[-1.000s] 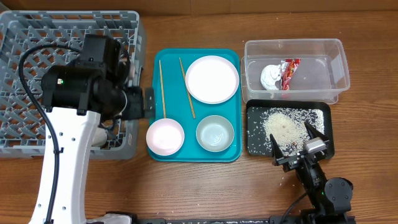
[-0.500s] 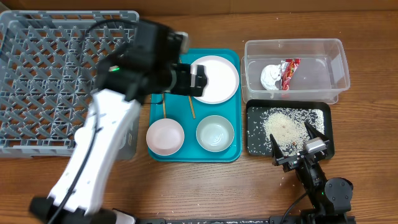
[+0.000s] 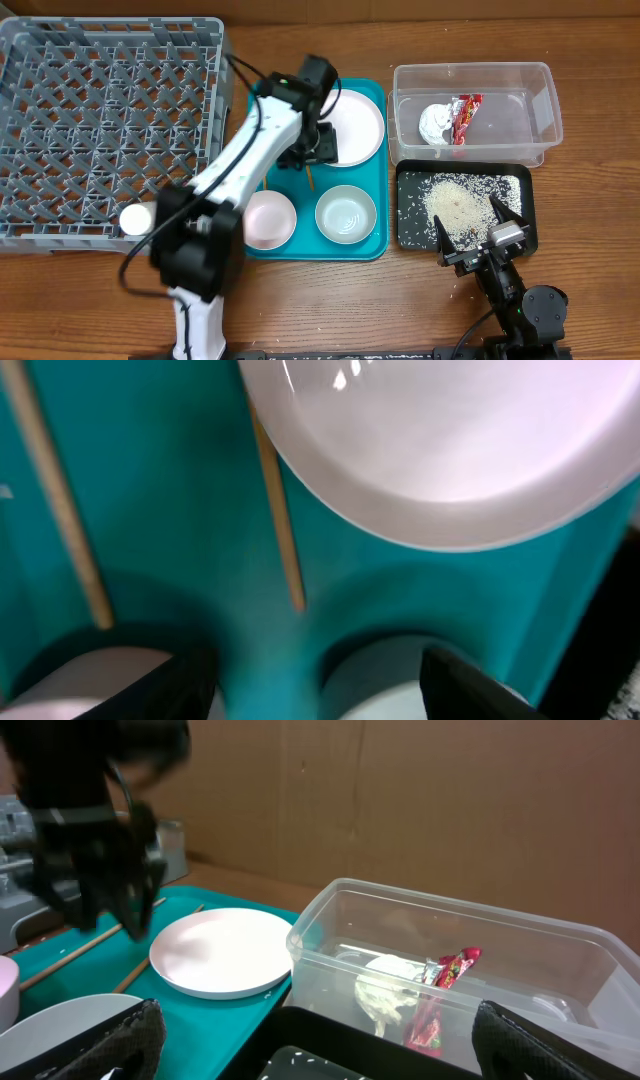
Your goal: Sort waste into correct bins and load items into the dishwasher
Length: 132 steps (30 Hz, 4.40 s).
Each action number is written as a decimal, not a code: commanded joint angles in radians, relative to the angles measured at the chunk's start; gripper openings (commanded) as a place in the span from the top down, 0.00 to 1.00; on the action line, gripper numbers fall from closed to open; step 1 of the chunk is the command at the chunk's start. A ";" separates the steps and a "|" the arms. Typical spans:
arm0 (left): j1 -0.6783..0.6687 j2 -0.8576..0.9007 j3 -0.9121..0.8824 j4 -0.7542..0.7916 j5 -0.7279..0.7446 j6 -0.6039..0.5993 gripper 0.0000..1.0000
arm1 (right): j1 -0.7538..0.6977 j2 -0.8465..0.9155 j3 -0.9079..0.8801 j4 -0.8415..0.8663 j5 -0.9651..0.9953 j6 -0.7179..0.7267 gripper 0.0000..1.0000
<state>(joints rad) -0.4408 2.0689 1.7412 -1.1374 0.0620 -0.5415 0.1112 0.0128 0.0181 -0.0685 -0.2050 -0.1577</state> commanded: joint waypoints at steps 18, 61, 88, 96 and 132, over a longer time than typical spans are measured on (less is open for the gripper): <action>0.023 0.241 0.011 0.013 -0.021 -0.109 0.96 | 0.002 -0.010 -0.010 0.007 0.002 0.003 0.00; 0.385 -0.193 -0.006 -0.215 -0.204 0.477 0.96 | 0.002 -0.010 -0.010 0.007 0.002 0.003 0.00; 0.422 -0.071 -0.154 -0.141 -0.276 0.377 0.96 | 0.002 -0.010 -0.010 0.007 0.002 0.004 0.00; 0.434 -0.076 -0.013 -0.231 -0.138 0.381 0.00 | 0.002 -0.010 -0.010 0.007 0.002 0.003 0.00; 0.179 -0.034 -0.200 0.190 -0.224 0.099 0.56 | 0.002 -0.010 -0.010 0.007 0.002 0.003 0.00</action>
<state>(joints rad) -0.2726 2.0151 1.5517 -0.9680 -0.1032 -0.3763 0.1112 0.0128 0.0181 -0.0685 -0.2054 -0.1574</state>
